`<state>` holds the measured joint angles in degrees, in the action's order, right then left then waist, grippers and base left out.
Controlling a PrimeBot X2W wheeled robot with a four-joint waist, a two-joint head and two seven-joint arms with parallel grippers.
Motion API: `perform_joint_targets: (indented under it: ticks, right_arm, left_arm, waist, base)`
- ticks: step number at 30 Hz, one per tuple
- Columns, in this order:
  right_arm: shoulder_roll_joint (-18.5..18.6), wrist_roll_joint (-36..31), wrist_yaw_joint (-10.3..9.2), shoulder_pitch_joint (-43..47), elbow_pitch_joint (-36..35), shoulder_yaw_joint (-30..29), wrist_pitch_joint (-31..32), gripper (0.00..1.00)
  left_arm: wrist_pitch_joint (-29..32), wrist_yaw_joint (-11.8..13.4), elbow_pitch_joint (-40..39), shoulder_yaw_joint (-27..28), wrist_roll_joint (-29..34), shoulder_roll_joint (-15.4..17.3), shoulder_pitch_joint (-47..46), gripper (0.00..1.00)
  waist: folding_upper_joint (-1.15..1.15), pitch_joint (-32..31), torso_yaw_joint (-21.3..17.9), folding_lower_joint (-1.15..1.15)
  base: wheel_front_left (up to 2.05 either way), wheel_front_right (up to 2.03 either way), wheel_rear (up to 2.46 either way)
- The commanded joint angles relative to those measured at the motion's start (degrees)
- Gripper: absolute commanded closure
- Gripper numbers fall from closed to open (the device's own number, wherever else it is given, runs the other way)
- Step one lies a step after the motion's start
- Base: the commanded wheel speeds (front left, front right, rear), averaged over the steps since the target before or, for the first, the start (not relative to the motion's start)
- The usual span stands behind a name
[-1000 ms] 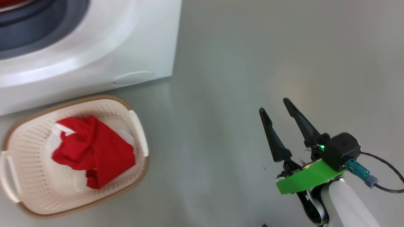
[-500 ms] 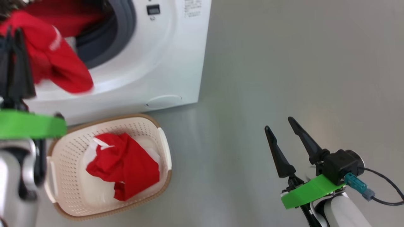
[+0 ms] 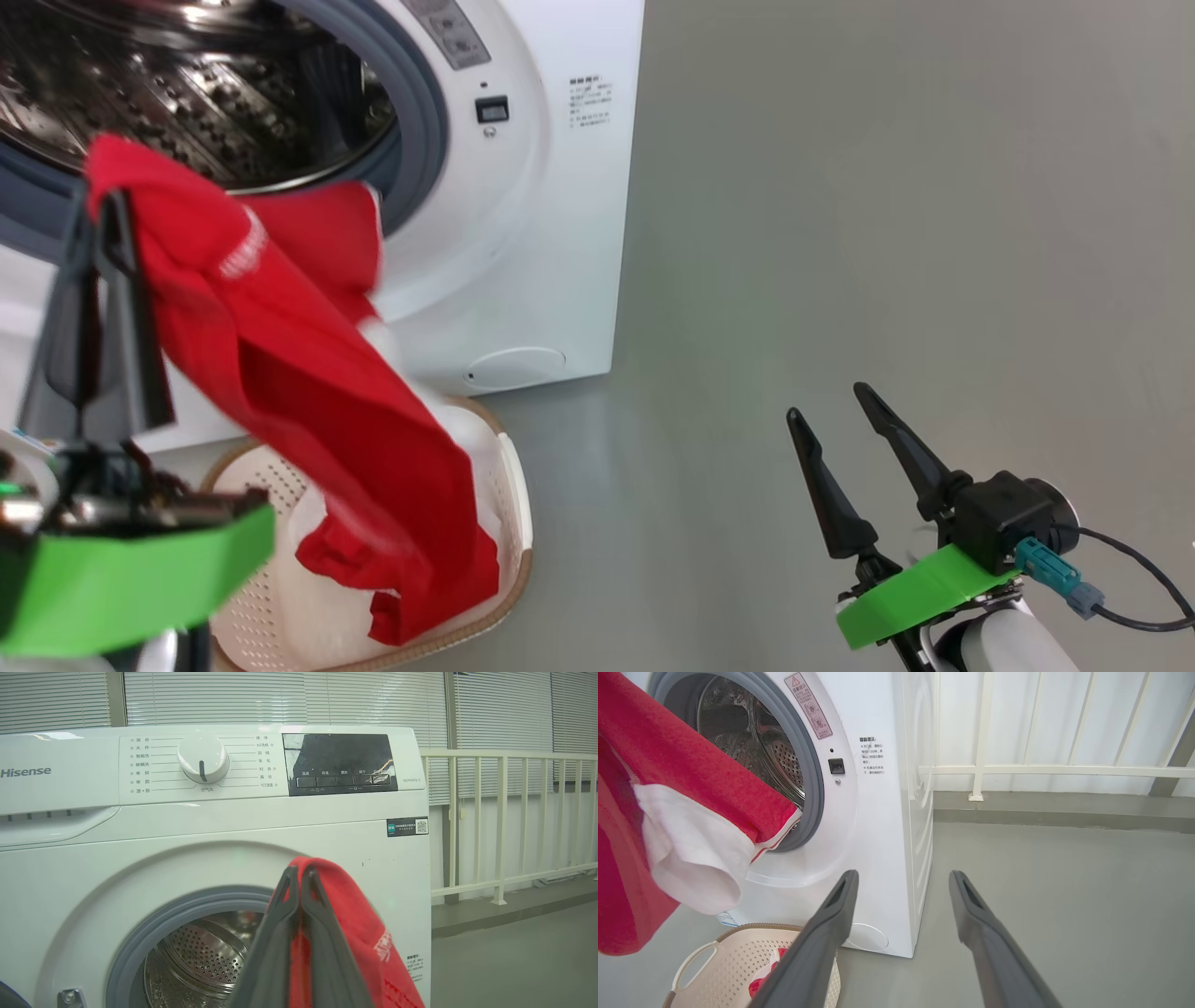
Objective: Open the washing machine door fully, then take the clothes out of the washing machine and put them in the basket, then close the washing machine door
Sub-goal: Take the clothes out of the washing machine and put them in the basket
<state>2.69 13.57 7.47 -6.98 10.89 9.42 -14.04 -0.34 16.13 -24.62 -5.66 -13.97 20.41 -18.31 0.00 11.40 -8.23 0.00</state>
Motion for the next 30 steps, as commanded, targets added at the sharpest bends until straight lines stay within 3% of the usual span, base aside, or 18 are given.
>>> perform_joint_targets:
  ticks: [1, 10, 20, 26, 30]
  right_arm:
    - [0.19, -0.38, 0.02, 0.31, -1.54, 0.82, 0.24, 0.0]
    - [0.19, -0.26, 0.02, 1.59, -1.99, 0.44, 0.41, 0.0]
    - [0.19, -0.26, 0.02, 2.1, -2.43, 0.56, 0.64, 0.0]
    - [0.19, -0.37, 0.02, 1.58, -3.31, 0.5, 0.74, 0.0]
    - [0.19, -0.43, 0.02, 0.15, -4.19, 0.39, 0.67, 0.0]
  left_arm:
    - [0.38, 0.7, -2.56, 1.9, 0.94, 1.01, 0.42, 1.0]
    - [-2.75, 2.74, -4.86, 1.16, 0.99, -1.43, 7.12, 1.0]
    - [-9.24, 2.3, 2.76, 1.31, -3.32, -4.73, 14.08, 1.0]
    - [-13.37, -0.19, 11.52, 1.39, -6.58, -7.4, 15.03, 1.0]
    - [-14.57, -4.09, 20.45, 2.7, -7.78, -9.46, 12.26, 1.0]
  waist:
    - [0.0, -1.16, 0.29, 0.0]
    - [0.0, -2.74, 0.57, 0.0]
    - [0.0, -2.93, 0.47, 0.0]
    - [0.0, -0.82, -0.02, 0.0]
    - [0.0, 3.08, -0.85, 0.0]
  base:
    - [0.0, 0.0, 0.0]
    - [0.0, 0.0, 0.0]
    - [0.0, 0.0, 0.0]
    - [0.0, 0.0, 0.0]
    - [0.0, 0.0, 0.0]
